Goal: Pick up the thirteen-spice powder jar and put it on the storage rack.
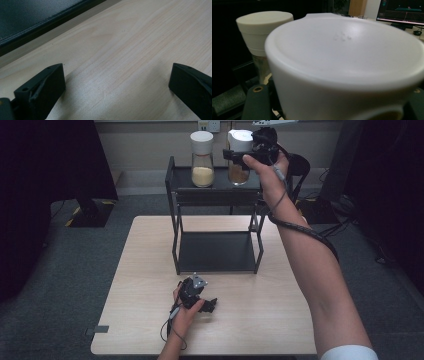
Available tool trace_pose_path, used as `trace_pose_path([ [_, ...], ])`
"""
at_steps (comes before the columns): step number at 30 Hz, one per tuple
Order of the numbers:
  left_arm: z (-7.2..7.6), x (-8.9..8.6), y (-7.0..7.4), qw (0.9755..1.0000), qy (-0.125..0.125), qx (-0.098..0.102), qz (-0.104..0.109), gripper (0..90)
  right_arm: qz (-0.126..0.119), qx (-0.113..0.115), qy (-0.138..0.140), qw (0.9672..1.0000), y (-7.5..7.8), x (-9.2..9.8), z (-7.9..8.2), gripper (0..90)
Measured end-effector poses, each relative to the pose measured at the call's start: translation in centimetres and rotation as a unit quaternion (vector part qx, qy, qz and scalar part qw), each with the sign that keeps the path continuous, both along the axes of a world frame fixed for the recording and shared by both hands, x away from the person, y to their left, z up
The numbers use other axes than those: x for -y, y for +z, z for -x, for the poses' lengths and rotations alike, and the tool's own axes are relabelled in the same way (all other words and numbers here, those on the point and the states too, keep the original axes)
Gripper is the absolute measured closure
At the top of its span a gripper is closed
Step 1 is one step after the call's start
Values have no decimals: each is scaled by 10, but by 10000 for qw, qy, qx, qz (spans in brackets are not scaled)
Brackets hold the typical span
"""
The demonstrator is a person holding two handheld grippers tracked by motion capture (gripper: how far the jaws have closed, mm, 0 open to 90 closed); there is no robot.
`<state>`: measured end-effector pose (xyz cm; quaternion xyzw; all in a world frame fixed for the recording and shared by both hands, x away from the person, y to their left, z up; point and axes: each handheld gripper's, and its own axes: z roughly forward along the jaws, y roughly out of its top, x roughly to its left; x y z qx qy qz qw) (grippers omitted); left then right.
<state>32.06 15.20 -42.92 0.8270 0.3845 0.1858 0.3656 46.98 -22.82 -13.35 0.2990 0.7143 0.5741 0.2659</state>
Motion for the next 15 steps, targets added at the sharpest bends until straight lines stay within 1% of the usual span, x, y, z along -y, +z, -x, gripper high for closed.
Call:
trace_pose_path([
  [5,0,0,0,10000,0,-1,-2,0,-7,-68,-38,10000,-4,-3,-9,303],
  [6,0,0,0,10000,0,0,-2,0,31,-66,-43,10000,-4,-4,-11,303],
  [7,0,0,0,10000,1,0,-1,0,59,-78,-48,9999,-4,-5,-12,303],
  [10,0,0,0,10000,1,1,-2,0,24,-124,-64,9999,-6,-4,-15,303],
  [13,0,0,0,10000,2,0,-2,0,55,-119,-104,9999,-7,-4,-16,302],
  [15,0,0,0,10000,2,1,-2,0,4,-118,-108,9999,-9,-3,-17,302],
])
